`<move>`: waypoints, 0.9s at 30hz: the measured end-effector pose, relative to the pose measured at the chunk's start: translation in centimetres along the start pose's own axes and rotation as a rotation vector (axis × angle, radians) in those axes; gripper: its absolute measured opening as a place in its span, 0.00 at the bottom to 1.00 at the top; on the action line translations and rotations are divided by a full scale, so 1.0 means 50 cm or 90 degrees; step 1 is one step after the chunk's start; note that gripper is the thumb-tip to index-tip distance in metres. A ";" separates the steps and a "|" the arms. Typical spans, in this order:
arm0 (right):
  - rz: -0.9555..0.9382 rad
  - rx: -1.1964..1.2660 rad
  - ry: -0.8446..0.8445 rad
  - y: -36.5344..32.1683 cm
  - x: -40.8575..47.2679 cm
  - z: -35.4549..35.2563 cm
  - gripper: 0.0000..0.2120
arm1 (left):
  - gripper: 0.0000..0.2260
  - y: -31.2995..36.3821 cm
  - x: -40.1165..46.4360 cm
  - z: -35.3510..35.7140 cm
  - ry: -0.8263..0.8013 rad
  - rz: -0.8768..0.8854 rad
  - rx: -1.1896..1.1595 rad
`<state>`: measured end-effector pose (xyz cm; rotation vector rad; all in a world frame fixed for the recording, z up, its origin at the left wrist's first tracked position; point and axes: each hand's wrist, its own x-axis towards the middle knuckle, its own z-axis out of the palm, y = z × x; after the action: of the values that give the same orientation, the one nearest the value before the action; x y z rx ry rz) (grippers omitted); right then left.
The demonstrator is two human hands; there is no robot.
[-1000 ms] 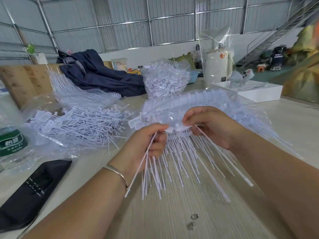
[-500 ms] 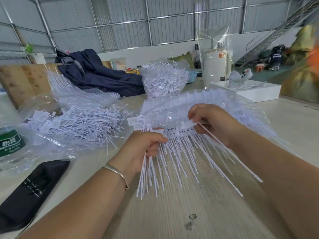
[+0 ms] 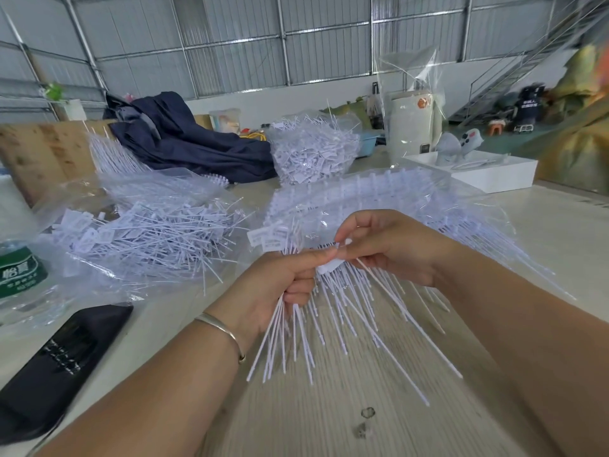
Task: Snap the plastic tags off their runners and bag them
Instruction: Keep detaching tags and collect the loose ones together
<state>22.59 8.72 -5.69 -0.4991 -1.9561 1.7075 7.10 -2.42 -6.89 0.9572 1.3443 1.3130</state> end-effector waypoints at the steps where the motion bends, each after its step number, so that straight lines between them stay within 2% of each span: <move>1: -0.002 0.017 -0.008 -0.001 0.000 -0.003 0.09 | 0.20 0.002 0.000 -0.002 -0.005 -0.008 0.005; 4: -0.015 0.077 0.003 -0.004 0.002 -0.014 0.10 | 0.09 0.006 0.003 -0.005 -0.042 -0.037 0.012; 9: -0.023 0.157 0.029 0.003 0.008 -0.026 0.11 | 0.17 0.002 0.007 -0.008 -0.040 -0.064 0.006; 13: -0.019 0.189 0.048 0.008 0.011 -0.030 0.08 | 0.10 0.003 0.006 -0.007 -0.012 -0.002 -0.046; 15: -0.011 0.166 0.055 0.008 0.011 -0.029 0.05 | 0.11 0.004 0.005 -0.008 -0.002 0.025 -0.085; 18: -0.014 0.148 0.034 0.001 0.007 -0.026 0.04 | 0.14 0.007 0.001 -0.007 -0.041 0.041 -0.146; 20: -0.021 0.187 -0.028 0.000 0.003 -0.027 0.08 | 0.16 0.007 -0.003 -0.006 -0.091 0.040 -0.167; 24: -0.037 0.228 -0.259 0.005 -0.006 -0.016 0.10 | 0.20 -0.011 -0.005 0.006 -0.206 -0.010 -0.191; 27: -0.034 0.243 -0.321 0.005 -0.009 -0.012 0.12 | 0.18 -0.015 -0.005 0.012 -0.268 -0.021 -0.217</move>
<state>23.31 8.97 -5.91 0.1357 -1.8529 2.2618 7.80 -2.62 -7.55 0.9047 0.7832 1.1841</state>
